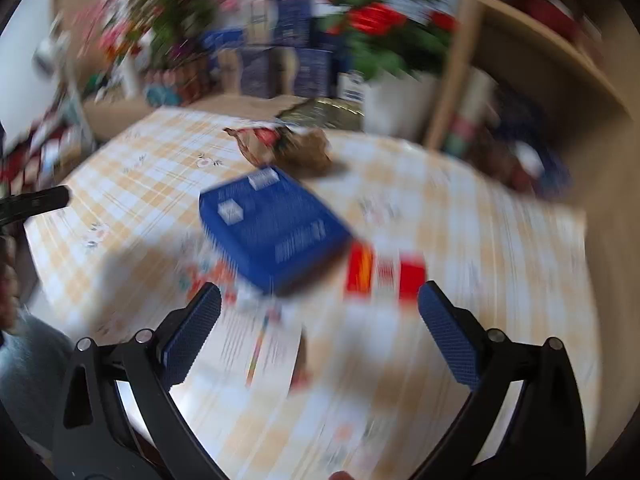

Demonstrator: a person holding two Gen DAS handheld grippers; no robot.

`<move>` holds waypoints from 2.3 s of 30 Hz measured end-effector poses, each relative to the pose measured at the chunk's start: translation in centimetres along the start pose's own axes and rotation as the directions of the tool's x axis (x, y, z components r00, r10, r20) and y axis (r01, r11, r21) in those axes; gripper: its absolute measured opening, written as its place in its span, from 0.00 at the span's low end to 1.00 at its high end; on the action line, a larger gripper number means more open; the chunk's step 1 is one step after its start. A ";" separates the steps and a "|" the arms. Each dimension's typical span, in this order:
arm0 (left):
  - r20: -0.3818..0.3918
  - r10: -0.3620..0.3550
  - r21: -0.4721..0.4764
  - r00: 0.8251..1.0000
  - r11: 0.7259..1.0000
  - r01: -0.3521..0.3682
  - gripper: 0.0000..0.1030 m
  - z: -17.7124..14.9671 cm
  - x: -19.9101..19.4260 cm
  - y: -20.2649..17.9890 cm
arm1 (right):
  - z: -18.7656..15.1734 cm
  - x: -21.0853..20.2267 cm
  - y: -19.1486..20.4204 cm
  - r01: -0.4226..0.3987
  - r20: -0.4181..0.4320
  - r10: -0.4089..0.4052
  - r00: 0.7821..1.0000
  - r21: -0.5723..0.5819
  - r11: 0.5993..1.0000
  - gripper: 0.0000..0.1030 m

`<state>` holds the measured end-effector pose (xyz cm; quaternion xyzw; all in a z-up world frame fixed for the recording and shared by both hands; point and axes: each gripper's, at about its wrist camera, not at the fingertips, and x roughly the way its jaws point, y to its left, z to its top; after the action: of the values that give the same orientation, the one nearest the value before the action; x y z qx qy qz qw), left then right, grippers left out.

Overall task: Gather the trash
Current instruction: 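Grasp the brown-red paper bag with the right tool while the left tool reaches the blue box, then grasp the blue luckin coffee box with the left tool while the right tool holds the bag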

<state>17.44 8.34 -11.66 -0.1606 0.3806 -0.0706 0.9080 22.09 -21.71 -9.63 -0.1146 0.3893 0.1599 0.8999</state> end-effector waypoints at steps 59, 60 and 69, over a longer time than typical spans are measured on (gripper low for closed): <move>-0.185 -0.367 -0.376 0.912 0.884 0.279 0.41 0.1 12.4 -2.6 | 4.1 11.8 0.8 0.127 -0.146 -0.142 0.979 -0.107 0.986 0.55; -0.178 -0.388 -0.400 0.904 0.868 0.294 0.41 0.1 12.9 -2.7 | 4.0 11.9 0.7 0.125 -0.143 -0.138 0.980 -0.097 0.987 0.55; -0.180 -0.396 -0.530 0.900 0.810 0.250 0.41 -0.8 16.4 -1.8 | 3.4 12.0 -0.3 0.096 -0.142 -0.098 0.985 -0.017 0.995 0.56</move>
<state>28.28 2.32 -22.52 -0.4387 0.4778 -0.1477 0.7466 32.19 -18.46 -16.23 -0.1490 0.4457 0.1094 0.8759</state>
